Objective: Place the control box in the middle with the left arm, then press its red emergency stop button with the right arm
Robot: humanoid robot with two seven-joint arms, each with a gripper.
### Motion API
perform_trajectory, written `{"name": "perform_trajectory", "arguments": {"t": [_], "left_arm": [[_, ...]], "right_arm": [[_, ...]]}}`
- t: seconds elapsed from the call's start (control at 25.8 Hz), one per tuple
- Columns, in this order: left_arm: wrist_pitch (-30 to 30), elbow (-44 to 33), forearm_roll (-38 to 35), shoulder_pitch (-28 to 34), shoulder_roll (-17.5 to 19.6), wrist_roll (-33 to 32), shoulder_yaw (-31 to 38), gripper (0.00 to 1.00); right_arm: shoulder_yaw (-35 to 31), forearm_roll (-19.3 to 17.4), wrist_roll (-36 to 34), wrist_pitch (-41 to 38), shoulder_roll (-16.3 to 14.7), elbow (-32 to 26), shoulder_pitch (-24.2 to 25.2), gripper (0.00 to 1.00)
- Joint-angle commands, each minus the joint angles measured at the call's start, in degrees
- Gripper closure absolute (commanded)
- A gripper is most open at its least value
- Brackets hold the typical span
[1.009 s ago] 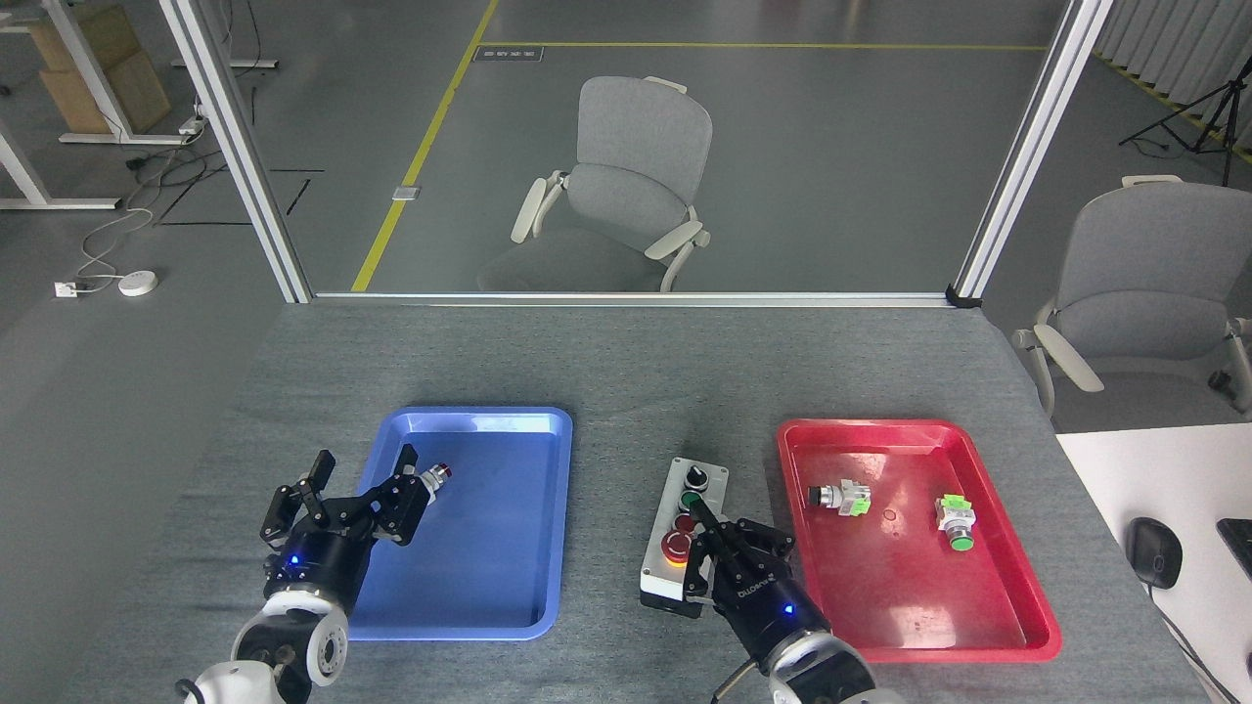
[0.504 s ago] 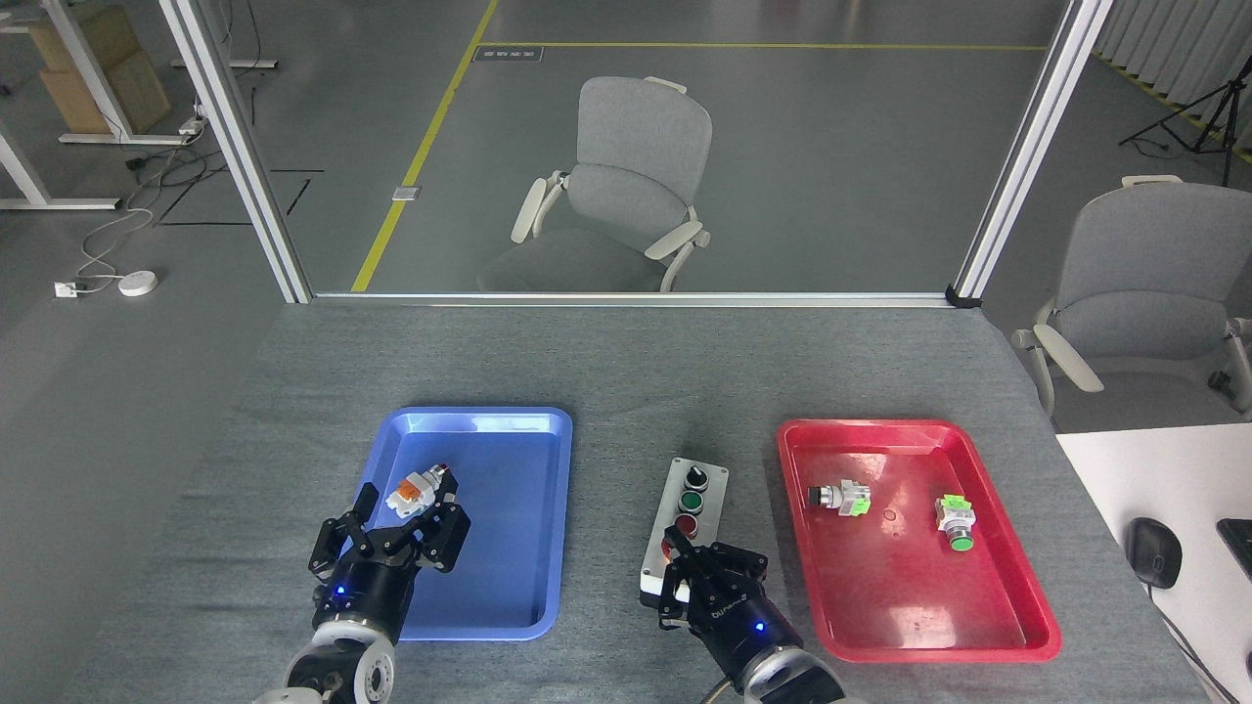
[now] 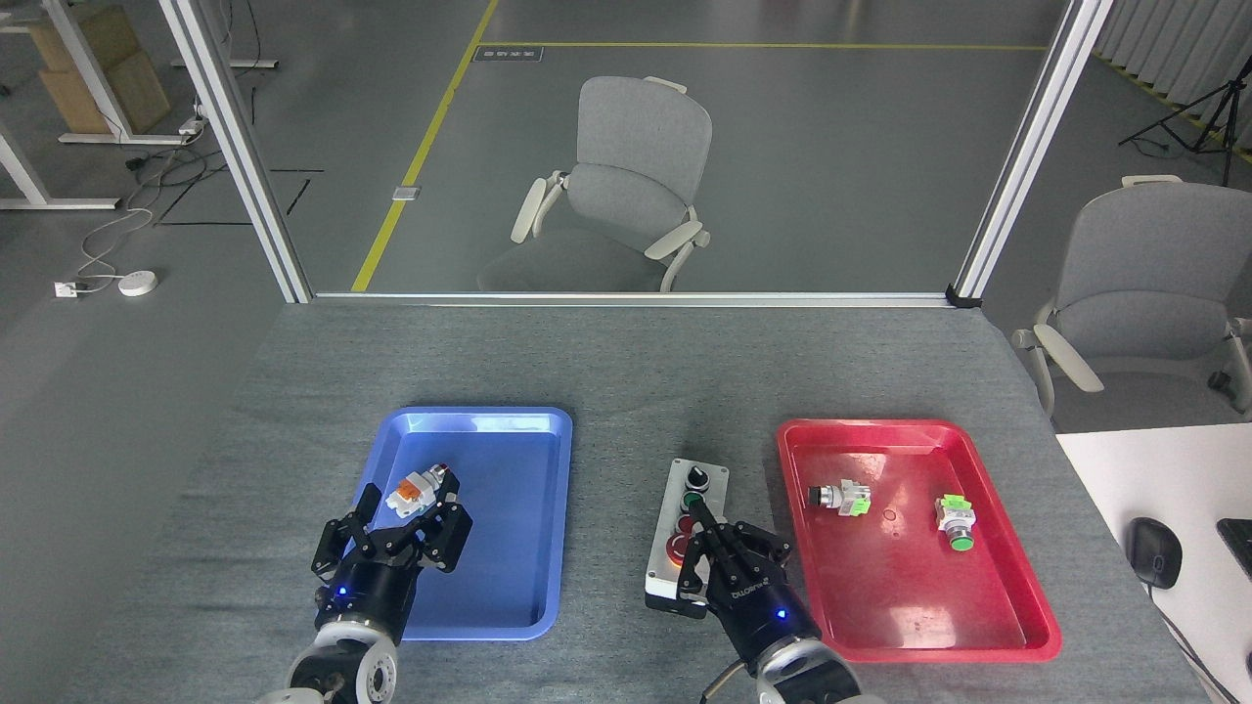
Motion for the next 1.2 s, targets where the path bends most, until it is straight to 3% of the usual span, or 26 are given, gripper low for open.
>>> {"name": "perform_trajectory", "arguments": {"t": [0.0,0.12,0.16,0.19,0.47,1.16], "left_arm": [[0.03,0.0,0.04,-0.01,0.0,-0.02,0.0,0.01],[0.03,0.0,-0.05,-0.01,0.0,-0.02,0.0,0.01],[0.03,0.0,0.04,-0.01,0.0,-0.02,0.0,0.01],[0.03,0.0,0.04,-0.01,0.0,-0.02,0.0,0.01],[0.03,0.0,-0.05,-0.01,0.0,-0.02,0.0,0.01],[0.03,0.0,0.04,-0.01,0.0,-0.02,0.0,0.01]], "right_arm": [[-3.41,-1.15,-1.41,3.48,-0.24,-4.66,2.16,0.69],[-7.63,-1.15,-1.41,4.09,-2.44,-5.54,3.74,0.19],[-9.21,-1.15,-1.41,4.09,-3.49,-5.62,4.35,0.07],[-10.88,-1.23,-1.41,3.83,-4.2,-5.8,4.79,0.02],[-19.15,-1.32,-1.15,3.83,-7.45,-8.35,7.69,0.02],[-20.82,-1.5,-1.06,3.83,-9.56,-8.44,7.61,0.02]]}}
